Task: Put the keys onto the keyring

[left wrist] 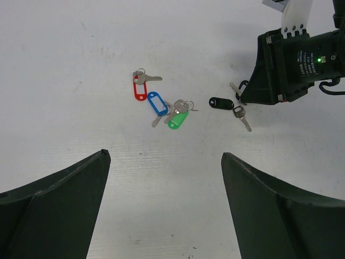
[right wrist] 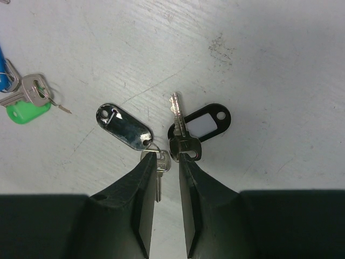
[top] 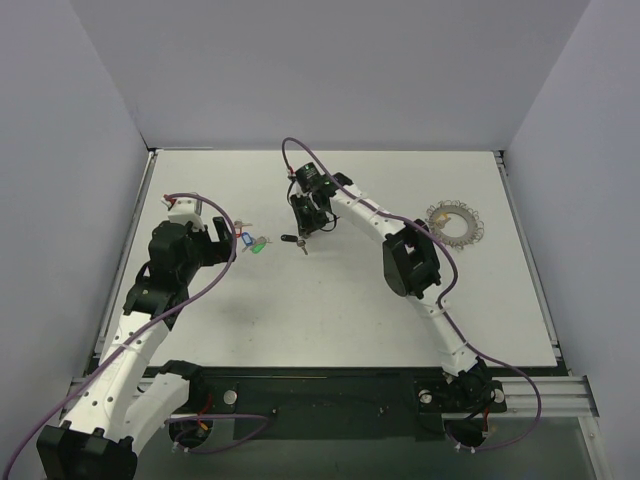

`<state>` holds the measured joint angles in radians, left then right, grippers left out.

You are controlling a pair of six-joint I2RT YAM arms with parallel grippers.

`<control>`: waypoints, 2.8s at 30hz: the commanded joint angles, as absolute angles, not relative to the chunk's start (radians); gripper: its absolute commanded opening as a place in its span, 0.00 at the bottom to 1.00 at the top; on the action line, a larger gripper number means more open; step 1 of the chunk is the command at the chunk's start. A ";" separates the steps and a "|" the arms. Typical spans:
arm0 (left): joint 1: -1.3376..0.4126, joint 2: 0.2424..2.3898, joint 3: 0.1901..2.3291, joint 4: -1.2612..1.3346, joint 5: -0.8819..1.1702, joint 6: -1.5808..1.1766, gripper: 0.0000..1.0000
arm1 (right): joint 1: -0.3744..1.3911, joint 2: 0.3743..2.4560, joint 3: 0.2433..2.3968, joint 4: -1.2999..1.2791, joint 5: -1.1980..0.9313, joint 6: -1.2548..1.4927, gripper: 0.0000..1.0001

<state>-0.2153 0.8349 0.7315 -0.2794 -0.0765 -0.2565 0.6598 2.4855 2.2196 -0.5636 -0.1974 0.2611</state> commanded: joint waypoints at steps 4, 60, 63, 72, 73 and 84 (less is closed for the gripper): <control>-0.221 0.838 0.758 -0.227 -0.063 -0.247 0.95 | 0.655 2.508 2.267 -0.591 -0.184 0.272 0.19; -0.218 0.850 0.756 -0.222 -0.043 -0.247 0.94 | 0.629 2.539 2.309 -0.578 -0.259 0.305 0.17; -0.218 0.853 0.756 -0.222 -0.040 -0.249 0.94 | 0.629 2.543 2.312 -0.578 -0.262 0.305 0.15; -0.218 0.853 0.758 -0.222 -0.038 -0.250 0.94 | 0.634 2.560 2.315 -0.578 -0.261 0.307 0.15; -0.219 0.853 0.756 -0.221 -0.038 -0.250 0.94 | 0.634 2.557 2.316 -0.578 -0.261 0.307 0.14; -0.219 0.850 0.756 -0.222 -0.038 -0.250 0.94 | 0.632 2.554 2.322 -0.584 -0.270 0.288 0.00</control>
<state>-0.2153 0.8551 0.7315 -0.2764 -0.0471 -0.2562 0.6254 2.5504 2.2833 -0.5568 -0.2672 0.2947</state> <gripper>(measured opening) 0.941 0.007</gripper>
